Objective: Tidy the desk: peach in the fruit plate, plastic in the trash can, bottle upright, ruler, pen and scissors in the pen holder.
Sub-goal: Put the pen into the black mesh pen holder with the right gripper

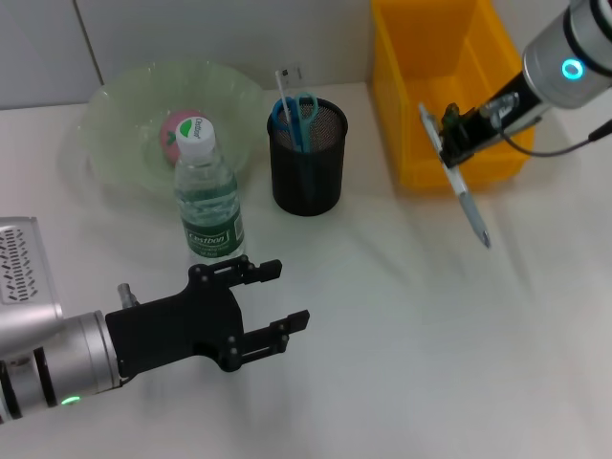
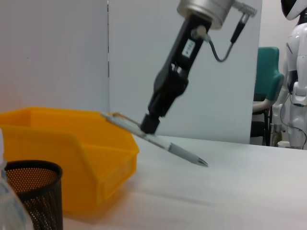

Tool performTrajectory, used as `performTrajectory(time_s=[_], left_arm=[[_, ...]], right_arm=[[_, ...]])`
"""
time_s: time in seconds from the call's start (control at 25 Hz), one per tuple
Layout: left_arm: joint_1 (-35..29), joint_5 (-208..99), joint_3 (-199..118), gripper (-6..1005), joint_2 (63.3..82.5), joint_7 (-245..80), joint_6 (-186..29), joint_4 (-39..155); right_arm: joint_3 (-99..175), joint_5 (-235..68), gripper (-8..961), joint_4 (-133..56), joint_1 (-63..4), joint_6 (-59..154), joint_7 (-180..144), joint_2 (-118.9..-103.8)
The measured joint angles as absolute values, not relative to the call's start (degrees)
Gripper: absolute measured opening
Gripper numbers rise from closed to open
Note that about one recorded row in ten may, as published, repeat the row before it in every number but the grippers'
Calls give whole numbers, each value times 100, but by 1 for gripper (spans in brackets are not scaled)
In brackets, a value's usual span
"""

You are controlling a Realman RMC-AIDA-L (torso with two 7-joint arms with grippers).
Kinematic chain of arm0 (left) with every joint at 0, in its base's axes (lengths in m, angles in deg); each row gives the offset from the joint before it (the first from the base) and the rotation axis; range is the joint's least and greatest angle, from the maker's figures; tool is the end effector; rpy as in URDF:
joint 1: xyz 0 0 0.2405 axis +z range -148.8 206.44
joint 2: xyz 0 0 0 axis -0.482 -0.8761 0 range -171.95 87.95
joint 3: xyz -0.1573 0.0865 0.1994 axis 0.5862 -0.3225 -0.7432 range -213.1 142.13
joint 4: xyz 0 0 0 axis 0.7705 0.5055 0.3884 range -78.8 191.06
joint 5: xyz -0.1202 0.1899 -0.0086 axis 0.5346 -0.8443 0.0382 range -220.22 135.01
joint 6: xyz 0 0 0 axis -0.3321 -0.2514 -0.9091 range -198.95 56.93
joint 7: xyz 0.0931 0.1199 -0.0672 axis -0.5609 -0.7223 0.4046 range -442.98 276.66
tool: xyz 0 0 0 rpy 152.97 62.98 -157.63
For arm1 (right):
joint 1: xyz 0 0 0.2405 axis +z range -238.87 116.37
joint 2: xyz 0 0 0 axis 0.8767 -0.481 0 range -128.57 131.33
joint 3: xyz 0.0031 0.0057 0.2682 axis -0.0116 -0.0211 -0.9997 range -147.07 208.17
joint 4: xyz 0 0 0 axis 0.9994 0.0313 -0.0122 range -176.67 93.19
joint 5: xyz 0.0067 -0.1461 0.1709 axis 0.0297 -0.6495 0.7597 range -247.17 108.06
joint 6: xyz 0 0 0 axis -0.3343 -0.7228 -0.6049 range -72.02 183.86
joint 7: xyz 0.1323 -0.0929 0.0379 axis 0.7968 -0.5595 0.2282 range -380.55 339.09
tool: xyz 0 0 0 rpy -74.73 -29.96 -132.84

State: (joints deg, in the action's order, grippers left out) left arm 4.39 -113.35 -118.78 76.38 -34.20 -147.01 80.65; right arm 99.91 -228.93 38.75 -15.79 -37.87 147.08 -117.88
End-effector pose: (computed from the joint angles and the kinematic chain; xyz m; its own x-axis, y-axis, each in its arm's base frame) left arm -0.2608 0.3106 -0.1078 0.8265 0.0822 0.5569 0.2404 -0.9461 -0.2171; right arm 0.1447 0.4238 0.0267 0.5624 -0.8256 -0.0448 -0.6764 -0.4282 -0.5993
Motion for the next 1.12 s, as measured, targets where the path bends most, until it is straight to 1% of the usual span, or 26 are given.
performTrajectory(time_s=[0.56, 1.12], left_arm=[[426, -11281, -11880, 671, 7665, -3412, -14706, 8030], [456, -11230, -11894, 671, 7673, -3404, -14701, 8004]], right_arm=[[10201, -22802, 74, 5019, -1555, -3625, 14489, -11780], [10627, -22471, 88, 4861, -1595, -2409, 14145, -11788]])
